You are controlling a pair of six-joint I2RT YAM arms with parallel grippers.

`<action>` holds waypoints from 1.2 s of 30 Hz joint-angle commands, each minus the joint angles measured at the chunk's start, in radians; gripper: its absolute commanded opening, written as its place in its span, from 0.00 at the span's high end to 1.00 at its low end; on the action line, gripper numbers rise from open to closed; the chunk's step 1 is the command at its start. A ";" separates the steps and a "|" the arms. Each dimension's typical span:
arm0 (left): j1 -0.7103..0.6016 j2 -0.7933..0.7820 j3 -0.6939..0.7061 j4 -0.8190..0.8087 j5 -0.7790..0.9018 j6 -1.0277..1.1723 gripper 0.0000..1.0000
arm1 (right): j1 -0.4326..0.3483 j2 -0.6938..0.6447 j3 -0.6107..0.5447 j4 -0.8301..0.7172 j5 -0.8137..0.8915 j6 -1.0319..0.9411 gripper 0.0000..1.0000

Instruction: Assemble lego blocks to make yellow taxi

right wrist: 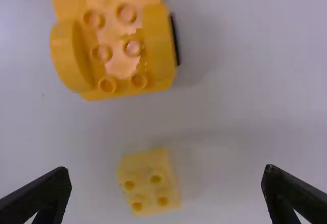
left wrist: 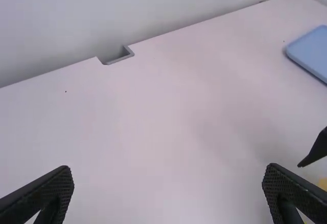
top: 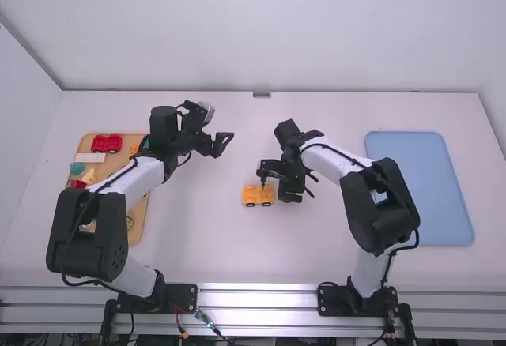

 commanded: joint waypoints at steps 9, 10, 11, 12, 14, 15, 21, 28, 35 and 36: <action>0.008 0.000 -0.008 -0.050 0.227 0.225 0.01 | -0.110 -0.196 0.059 -0.135 -0.299 -0.036 0.01; 0.008 0.000 -0.008 -0.068 0.274 0.288 0.01 | -0.141 -0.221 0.037 -0.140 -0.371 -0.096 0.01; 0.008 0.000 -0.008 -0.094 0.311 0.356 0.01 | -0.176 -0.245 0.004 -0.121 -0.438 -0.152 0.01; 0.008 0.000 -0.008 -0.109 0.328 0.392 0.01 | -0.197 -0.255 -0.016 -0.102 -0.474 -0.179 0.01; 0.008 0.000 -0.010 -0.164 0.375 0.509 0.01 | -0.248 -0.271 -0.072 -0.031 -0.552 -0.216 0.01; 0.008 0.000 -0.011 -0.189 0.395 0.559 0.01 | -0.265 -0.272 -0.089 -0.002 -0.570 -0.215 0.01; 0.008 0.000 -0.040 -0.326 0.544 0.905 0.01 | -0.352 -0.272 -0.207 0.171 -0.597 -0.125 0.01; -0.008 0.028 -0.137 -0.206 0.686 1.018 0.01 | -0.381 -0.272 -0.358 0.409 -0.674 -0.129 0.01; -0.040 0.106 -0.161 0.011 0.682 0.812 0.01 | -0.346 -0.272 -0.485 0.584 -0.666 -0.128 0.01; -0.040 0.111 -0.161 0.021 0.682 0.803 0.01 | -0.345 -0.272 -0.490 0.590 -0.667 -0.128 0.01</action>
